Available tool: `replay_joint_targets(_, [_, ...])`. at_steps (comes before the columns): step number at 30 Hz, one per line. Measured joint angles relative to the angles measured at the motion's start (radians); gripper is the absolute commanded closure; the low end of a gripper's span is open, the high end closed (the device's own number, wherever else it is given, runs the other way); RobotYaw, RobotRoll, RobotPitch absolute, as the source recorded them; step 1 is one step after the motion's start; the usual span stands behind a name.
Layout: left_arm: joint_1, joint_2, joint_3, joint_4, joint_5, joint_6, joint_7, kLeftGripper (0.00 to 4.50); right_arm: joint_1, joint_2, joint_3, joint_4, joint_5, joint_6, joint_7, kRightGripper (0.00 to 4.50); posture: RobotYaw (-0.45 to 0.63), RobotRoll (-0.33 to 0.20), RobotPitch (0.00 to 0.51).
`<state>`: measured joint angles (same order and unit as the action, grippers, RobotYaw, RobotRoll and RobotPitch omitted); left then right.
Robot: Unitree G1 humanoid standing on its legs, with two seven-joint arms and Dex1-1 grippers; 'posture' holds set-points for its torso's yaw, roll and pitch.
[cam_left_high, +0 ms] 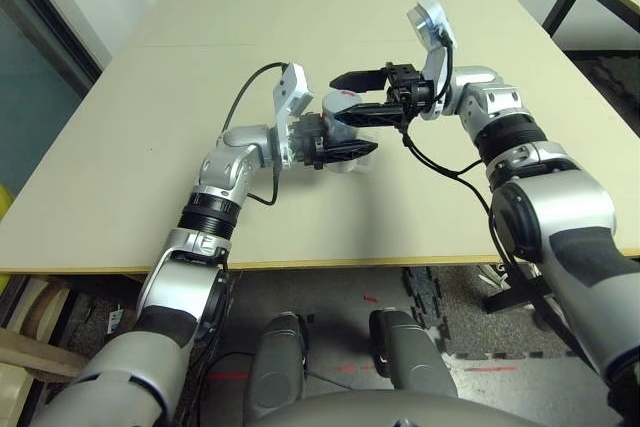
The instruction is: Pour the medicine from the bottle into the box.
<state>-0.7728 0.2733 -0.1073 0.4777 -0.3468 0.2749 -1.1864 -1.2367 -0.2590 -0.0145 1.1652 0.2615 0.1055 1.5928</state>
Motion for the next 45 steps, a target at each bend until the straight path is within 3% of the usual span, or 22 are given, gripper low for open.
replay_joint_targets(11, [0.0, 0.007, 0.004, 0.0, 0.0, 0.023, 0.012, 1.78, 0.001, -0.027, -0.002, 0.031, -0.021, -0.028, -0.007, 0.0, -0.08, 0.0, 0.08])
replay_joint_targets(21, [0.001, 0.015, 0.009, -0.035, -0.003, 0.023, -0.002, 1.78, 0.013, -0.116, -0.056, 0.098, -0.059, -0.028, -0.128, 0.0, -0.08, 0.0, 0.08])
replay_joint_targets(33, [0.001, 0.023, 0.01, -0.027, -0.002, 0.02, -0.003, 1.78, 0.032, -0.144, -0.065, 0.098, -0.1, -0.027, -0.048, 0.0, -0.09, 0.0, 0.071])
replay_joint_targets(45, [-0.006, 0.012, 0.008, 0.01, 0.001, -0.002, -0.002, 1.78, -0.002, -0.072, -0.06, 0.05, -0.061, 0.021, 0.016, 0.0, -0.09, 0.0, 0.065])
